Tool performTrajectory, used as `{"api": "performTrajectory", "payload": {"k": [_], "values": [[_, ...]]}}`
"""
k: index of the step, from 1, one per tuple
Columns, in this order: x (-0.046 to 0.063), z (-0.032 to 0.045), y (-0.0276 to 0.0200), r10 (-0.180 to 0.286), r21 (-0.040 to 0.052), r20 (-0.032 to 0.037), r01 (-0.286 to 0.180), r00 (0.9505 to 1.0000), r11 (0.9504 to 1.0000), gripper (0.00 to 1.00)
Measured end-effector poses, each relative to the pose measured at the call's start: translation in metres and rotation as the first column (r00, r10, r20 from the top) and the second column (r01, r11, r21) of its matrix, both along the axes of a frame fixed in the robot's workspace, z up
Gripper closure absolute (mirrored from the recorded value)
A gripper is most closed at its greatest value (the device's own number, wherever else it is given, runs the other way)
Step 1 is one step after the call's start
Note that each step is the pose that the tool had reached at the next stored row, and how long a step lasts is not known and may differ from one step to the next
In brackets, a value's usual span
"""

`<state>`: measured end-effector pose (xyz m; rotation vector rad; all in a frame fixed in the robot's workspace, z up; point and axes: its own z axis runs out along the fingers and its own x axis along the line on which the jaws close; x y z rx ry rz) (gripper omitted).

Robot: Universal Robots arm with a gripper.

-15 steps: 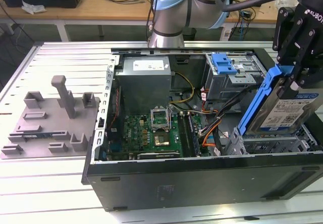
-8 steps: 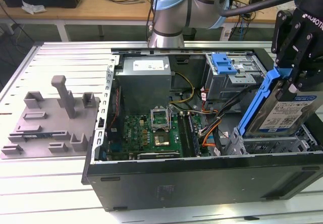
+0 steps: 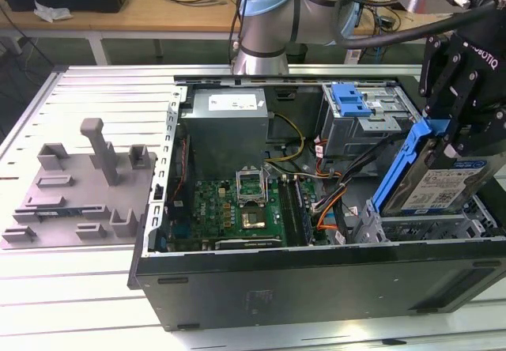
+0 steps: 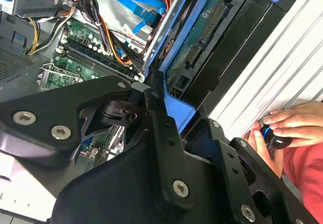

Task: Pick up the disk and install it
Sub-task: 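Insert the disk into the insertion slot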

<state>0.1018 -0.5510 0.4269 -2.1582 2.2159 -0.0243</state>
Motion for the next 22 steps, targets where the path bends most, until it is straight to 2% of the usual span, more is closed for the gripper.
{"api": "performTrajectory", "payload": {"k": [19, 22], "values": [[0.000, -0.0170, -0.0011, 0.000, -0.0001, 0.0000, 0.000, 1.0000, 1.0000, 0.63], [0.000, -0.0218, -0.0015, 0.000, 0.0000, 0.0000, 0.000, 1.0000, 1.0000, 0.63]]}}
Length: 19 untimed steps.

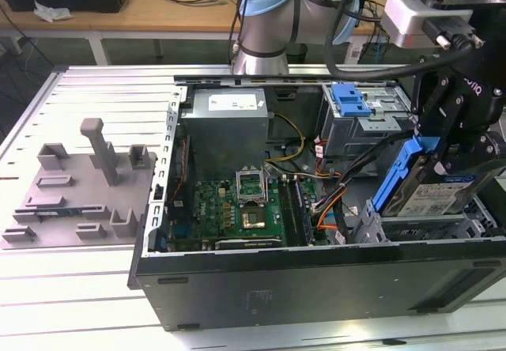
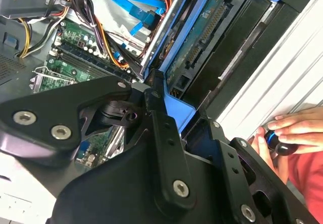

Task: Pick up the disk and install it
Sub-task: 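Insert the disk into the insertion slot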

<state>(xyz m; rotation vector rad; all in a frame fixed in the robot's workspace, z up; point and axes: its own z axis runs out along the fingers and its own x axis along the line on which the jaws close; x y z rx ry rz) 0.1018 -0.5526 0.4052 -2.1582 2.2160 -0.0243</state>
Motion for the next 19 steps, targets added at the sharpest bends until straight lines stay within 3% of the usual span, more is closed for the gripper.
{"api": "performTrajectory", "payload": {"k": [12, 15, 19], "values": [[0.000, -0.0092, -0.0022, 0.000, -0.0006, 0.0001, 0.000, 1.0000, 1.0000, 0.63], [0.000, -0.0108, -0.0030, 0.000, 0.0000, 0.0001, 0.000, 1.0000, 1.0000, 0.49], [0.000, -0.0109, -0.0031, 0.000, -0.0001, 0.0000, 0.000, 1.0000, 1.0000, 0.49]]}}
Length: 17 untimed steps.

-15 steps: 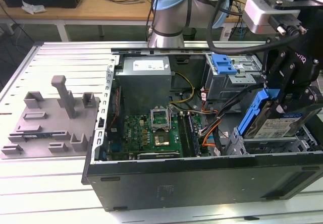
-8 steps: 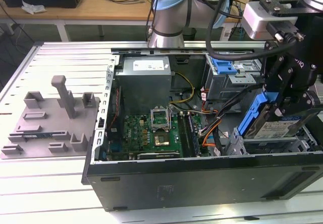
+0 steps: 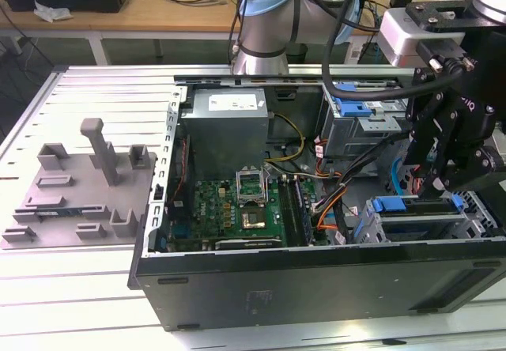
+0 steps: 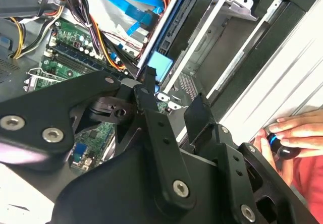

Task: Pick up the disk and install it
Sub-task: 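Insert the disk into the insertion slot, then insert the first disk wire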

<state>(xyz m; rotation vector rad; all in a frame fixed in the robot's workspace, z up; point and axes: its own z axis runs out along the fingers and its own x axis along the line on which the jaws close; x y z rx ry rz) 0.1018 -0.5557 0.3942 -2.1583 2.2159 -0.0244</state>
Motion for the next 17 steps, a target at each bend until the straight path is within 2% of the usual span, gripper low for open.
{"api": "performTrajectory", "payload": {"k": [12, 14, 15, 17], "values": [[0.0000, -0.0002, 0.0000, 0.000, 0.0000, 0.0000, 0.000, 1.0000, 1.0000, 0.49], [0.0000, -0.0005, 0.0011, 0.000, -0.0010, -0.0001, 0.000, 1.0000, 1.0000, 0.49], [0.0000, -0.0002, 0.0032, 0.000, -0.0057, 0.0000, 0.000, 1.0000, 1.0000, 0.49], [0.0000, -0.0003, 0.0074, 0.000, -0.0221, -0.0001, 0.000, 1.0000, 0.9998, 0.49]]}}
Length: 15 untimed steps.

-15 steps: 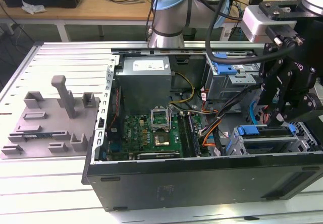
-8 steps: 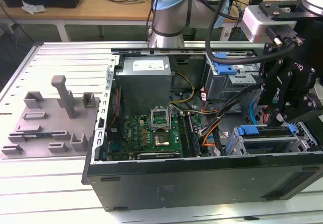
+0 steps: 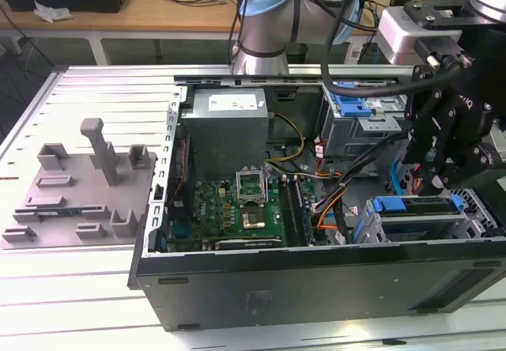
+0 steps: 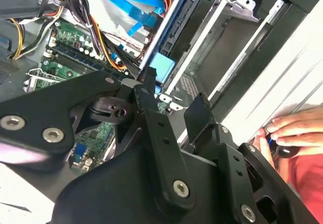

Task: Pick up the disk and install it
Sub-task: 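Insert the first disk wire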

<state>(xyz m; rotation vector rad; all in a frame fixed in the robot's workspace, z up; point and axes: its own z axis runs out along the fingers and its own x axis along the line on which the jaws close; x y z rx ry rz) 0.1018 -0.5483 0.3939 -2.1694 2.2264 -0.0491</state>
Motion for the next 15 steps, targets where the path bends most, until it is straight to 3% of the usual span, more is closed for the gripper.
{"api": "performTrajectory", "payload": {"k": [1, 3, 5, 7, 8, 9, 11, 12, 13, 15], "values": [[0.000, 0.0003, 0.0045, 0.000, -0.0373, -0.0009, 0.000, 1.0000, 0.9993, 0.49], [0.000, 0.0008, 0.0099, 0.000, -0.0840, -0.0019, 0.000, 1.0000, 0.9965, 0.49], [0.000, 0.0012, 0.0172, 0.000, -0.1459, -0.0038, 0.000, 1.0000, 0.9893, 0.49], [0.000, 0.0012, 0.0222, 0.000, -0.1834, -0.0056, -0.001, 1.0000, 0.9830, 0.49], [0.000, 0.0013, 0.0287, -0.001, -0.2317, -0.0094, -0.002, 1.0000, 0.9728, 0.49], [0.001, 0.0013, 0.0345, -0.001, -0.2675, -0.0140, -0.003, 0.9999, 0.9636, 0.49], [0.002, 0.0013, 0.0406, -0.002, -0.2945, -0.0171, -0.003, 0.9999, 0.9556, 0.49], [0.002, 0.0013, 0.0460, -0.002, -0.3148, -0.0187, -0.004, 0.9998, 0.9492, 0.49], [0.003, 0.0014, 0.0512, -0.002, -0.3279, -0.0196, -0.004, 0.9998, 0.9447, 0.49], [0.004, 0.0014, 0.0601, -0.003, -0.3453, -0.0211, -0.005, 0.9998, 0.9385, 0.49]]}}
